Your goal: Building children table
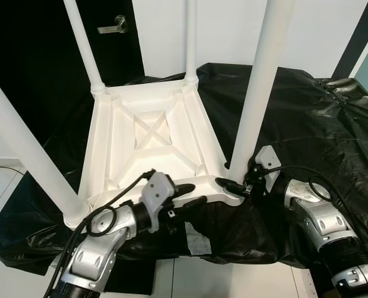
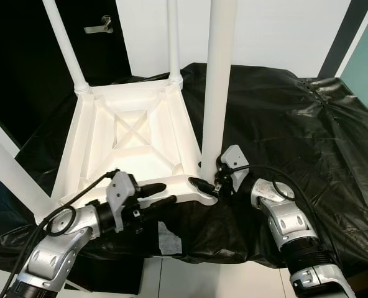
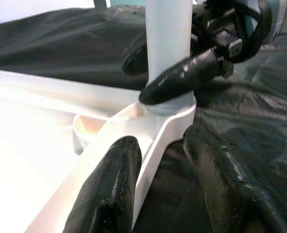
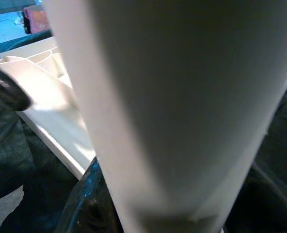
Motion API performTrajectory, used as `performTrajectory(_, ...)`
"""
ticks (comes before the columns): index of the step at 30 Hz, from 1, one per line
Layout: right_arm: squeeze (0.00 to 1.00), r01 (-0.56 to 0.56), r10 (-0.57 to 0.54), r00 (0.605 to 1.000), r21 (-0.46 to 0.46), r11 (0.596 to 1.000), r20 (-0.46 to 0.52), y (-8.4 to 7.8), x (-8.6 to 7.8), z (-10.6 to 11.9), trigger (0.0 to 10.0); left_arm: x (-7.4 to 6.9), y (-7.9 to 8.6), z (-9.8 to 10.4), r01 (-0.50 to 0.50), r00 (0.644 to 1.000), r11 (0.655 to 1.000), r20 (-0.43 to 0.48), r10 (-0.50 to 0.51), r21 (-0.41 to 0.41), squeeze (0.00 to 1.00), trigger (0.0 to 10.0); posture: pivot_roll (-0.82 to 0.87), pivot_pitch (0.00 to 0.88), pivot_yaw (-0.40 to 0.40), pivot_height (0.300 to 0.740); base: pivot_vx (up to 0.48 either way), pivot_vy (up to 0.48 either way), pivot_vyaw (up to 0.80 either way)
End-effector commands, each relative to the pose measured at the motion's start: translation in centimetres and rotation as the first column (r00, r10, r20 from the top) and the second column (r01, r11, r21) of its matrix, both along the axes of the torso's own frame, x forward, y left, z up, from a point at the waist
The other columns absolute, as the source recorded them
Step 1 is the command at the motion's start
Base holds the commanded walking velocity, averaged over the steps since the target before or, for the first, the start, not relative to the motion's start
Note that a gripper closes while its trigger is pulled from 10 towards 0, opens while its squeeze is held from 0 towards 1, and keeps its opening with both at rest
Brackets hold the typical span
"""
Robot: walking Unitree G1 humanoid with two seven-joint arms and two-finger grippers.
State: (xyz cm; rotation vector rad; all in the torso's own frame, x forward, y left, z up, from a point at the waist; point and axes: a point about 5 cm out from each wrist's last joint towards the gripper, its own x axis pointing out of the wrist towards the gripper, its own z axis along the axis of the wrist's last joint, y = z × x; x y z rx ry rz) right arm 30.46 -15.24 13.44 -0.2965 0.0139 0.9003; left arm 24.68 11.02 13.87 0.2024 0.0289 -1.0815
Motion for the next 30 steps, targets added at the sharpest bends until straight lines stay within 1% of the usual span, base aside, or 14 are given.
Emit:
performTrajectory(1, 0.0, 0.006, -0.006, 1.0, -0.014, 1.0, -0.022, 0.1, -0.3, -0.7, 0.0, 0.0, 0.4, 0.4, -0.008, 1.0, 1.0, 0.008, 0.008, -0.007, 0.0, 10.0, -0.03, 0.0, 0.005, 0.74, 0.0, 0.0, 0.0)
performTrajectory(3, 0.0, 0.006, -0.006, 1.0, -0.014, 1.0, -0.022, 0.1, -0.3, -0.7, 0.0, 0.0, 0.4, 0.4, -0.008, 1.0, 1.0, 0.008, 0.008, -0.007, 0.0, 10.0, -0.03, 0.0, 0.005, 0.74, 0.0, 0.0, 0.0)
performTrajectory(5, 0.0, 0.095, -0.095, 0.995, 0.024, 0.995, -0.023, 0.2, -0.7, -1.3, 0.0, 2.1, 3.0, 1.8, -0.206, 0.973, 0.978, 0.096, 0.209, -0.044, 0.0, 10.0, -0.03, 0.0, 0.002, 0.74, 0.0, 0.0, 0.0)
performTrajectory(7, 0.0, 0.224, -0.223, 0.974, 0.04, 0.974, -0.029, 0.4, -1.0, -2.3, 0.0, 3.7, 4.4, 3.3, -0.353, 0.915, 0.928, 0.163, 0.369, -0.115, 0.0, 10.0, -0.03, 0.0, 0.003, 0.74, 0.0, 0.0, 0.0)
performTrajectory(9, 0.0, 0.224, -0.223, 0.974, 0.04, 0.974, -0.029, 0.4, -1.0, -2.3, 0.0, 3.7, 4.4, 3.3, -0.353, 0.915, 0.928, 0.163, 0.369, -0.115, 0.0, 10.0, -0.03, 0.0, 0.003, 0.74, 0.0, 0.0, 0.0)
performTrajectory(10, 0.0, 0.256, -0.254, 0.967, 0.046, 0.966, -0.033, 0.5, -1.1, -2.5, 0.0, 4.0, 4.5, 3.6, -0.378, 0.901, 0.915, 0.17, 0.399, -0.14, 0.0, 10.0, -0.03, 0.0, 0.004, 0.74, 0.0, 0.0, 0.0)
performTrajectory(13, 0.0, 0.276, -0.274, 0.961, 0.058, 0.959, -0.036, 0.7, -1.3, -2.7, 0.0, 4.2, 4.5, 4.0, -0.391, 0.89, 0.906, 0.182, 0.417, -0.164, 0.0, 10.0, -0.03, 0.0, 0.007, 0.74, 0.0, 0.0, 0.0)
performTrajectory(14, 0.0, 0.301, -0.298, 0.954, 0.083, 0.95, -0.047, 1.2, -1.6, -3.0, 0.0, 4.4, 4.4, 4.6, -0.402, 0.882, 0.891, 0.174, 0.439, -0.211, 0.0, 10.0, -0.04, 0.0, 0.011, 0.74, 0.0, 0.0, 0.0)
performTrajectory(20, 0.0, 0.397, -0.393, 0.918, 0.133, 0.908, -0.056, 2.0, -2.0, -3.4, 0.0, 4.6, 4.0, 5.3, -0.393, 0.881, 0.887, 0.176, 0.439, -0.245, 0.0, 10.0, -0.04, 0.0, 0.015, 0.74, 0.0, 0.0, 0.0)
performTrajectory(21, 0.0, 0.453, -0.45, 0.891, 0.144, 0.88, -0.057, 2.1, -1.9, -3.5, 0.0, 4.6, 3.9, 5.3, -0.387, 0.884, 0.89, 0.178, 0.432, -0.241, 0.0, 10.0, -0.04, 0.0, 0.016, 0.74, 0.0, 0.0, 0.0)
performTrajectory(22, 0.0, 0.453, -0.45, 0.891, 0.144, 0.88, -0.057, 2.1, -1.9, -3.5, 0.0, 4.6, 3.9, 5.3, -0.387, 0.884, 0.89, 0.178, 0.432, -0.241, 0.0, 10.0, -0.04, 0.0, 0.016, 0.74, 0.0, 0.0, 0.0)
performTrajectory(26, 0.0, 0.641, -0.636, 0.766, 0.174, 0.747, -0.091, 3.5, -1.8, -3.7, 0.0, 4.8, 3.9, 5.3, -0.383, 0.883, 0.888, 0.181, 0.432, -0.254, 0.0, 10.0, -0.04, 0.0, 0.006, 0.74, 0.0, 0.0, 0.0)
performTrajectory(27, 0.0, 0.661, -0.656, 0.749, 0.181, 0.728, -0.095, 3.8, -1.8, -3.6, 0.0, 4.8, 3.9, 5.3, -0.389, 0.88, 0.884, 0.181, 0.44, -0.258, 0.0, 10.0, -0.04, 0.0, 0.006, 0.74, 0.0, 0.0, 0.0)
performTrajectory(30, 0.0, 0.676, -0.667, 0.735, 0.204, 0.708, -0.12, 4.9, -2.1, -3.5, 0.0, 4.9, 3.8, 5.3, -0.398, 0.875, 0.878, 0.179, 0.451, -0.266, 0.0, 10.0, -0.04, 0.0, 0.002, 0.74, 0.0, 0.0, 0.0)
